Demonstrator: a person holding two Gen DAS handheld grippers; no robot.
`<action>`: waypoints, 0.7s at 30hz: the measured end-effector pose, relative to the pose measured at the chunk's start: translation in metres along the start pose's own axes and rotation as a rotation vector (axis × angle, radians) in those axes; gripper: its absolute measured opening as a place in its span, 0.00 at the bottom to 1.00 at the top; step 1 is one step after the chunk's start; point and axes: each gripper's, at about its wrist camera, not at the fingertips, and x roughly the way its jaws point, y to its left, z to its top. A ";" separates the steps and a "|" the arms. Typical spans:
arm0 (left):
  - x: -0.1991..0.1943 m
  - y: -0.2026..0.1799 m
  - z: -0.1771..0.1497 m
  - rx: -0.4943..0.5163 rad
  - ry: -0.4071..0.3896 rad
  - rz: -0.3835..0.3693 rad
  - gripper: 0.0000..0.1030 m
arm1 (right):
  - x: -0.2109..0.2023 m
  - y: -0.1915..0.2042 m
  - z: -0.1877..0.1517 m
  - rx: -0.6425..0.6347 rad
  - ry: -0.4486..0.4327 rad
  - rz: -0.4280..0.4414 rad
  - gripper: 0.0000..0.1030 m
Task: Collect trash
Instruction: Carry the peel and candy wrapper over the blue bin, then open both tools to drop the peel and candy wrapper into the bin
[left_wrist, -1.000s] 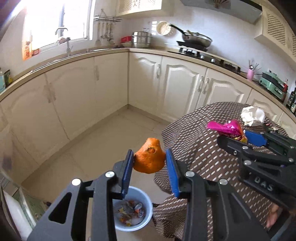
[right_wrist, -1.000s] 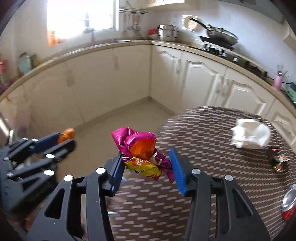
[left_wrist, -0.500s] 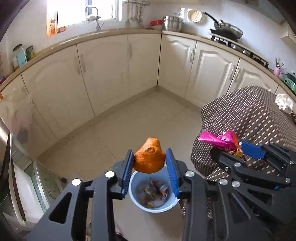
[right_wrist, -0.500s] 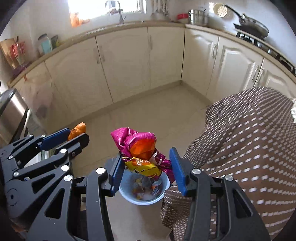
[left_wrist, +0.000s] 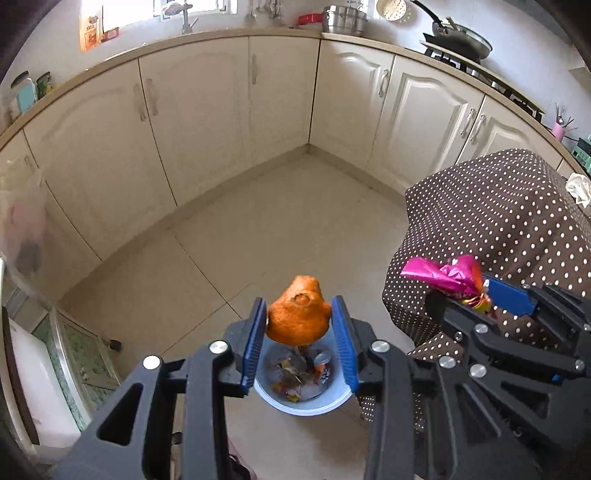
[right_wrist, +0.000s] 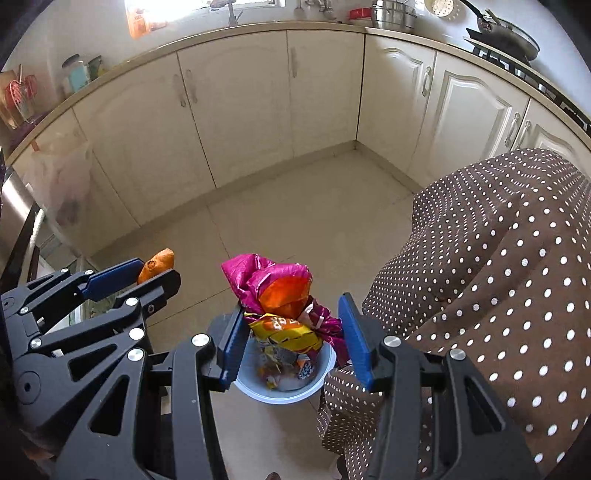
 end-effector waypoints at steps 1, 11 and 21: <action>0.001 0.002 0.001 -0.009 0.003 0.014 0.43 | 0.001 -0.001 0.000 0.003 0.002 -0.002 0.44; 0.007 0.014 -0.005 -0.044 0.033 0.032 0.55 | 0.010 0.007 0.001 -0.006 0.024 0.014 0.45; -0.008 0.017 0.001 -0.040 0.000 0.046 0.55 | 0.009 0.002 0.007 0.003 0.011 0.030 0.45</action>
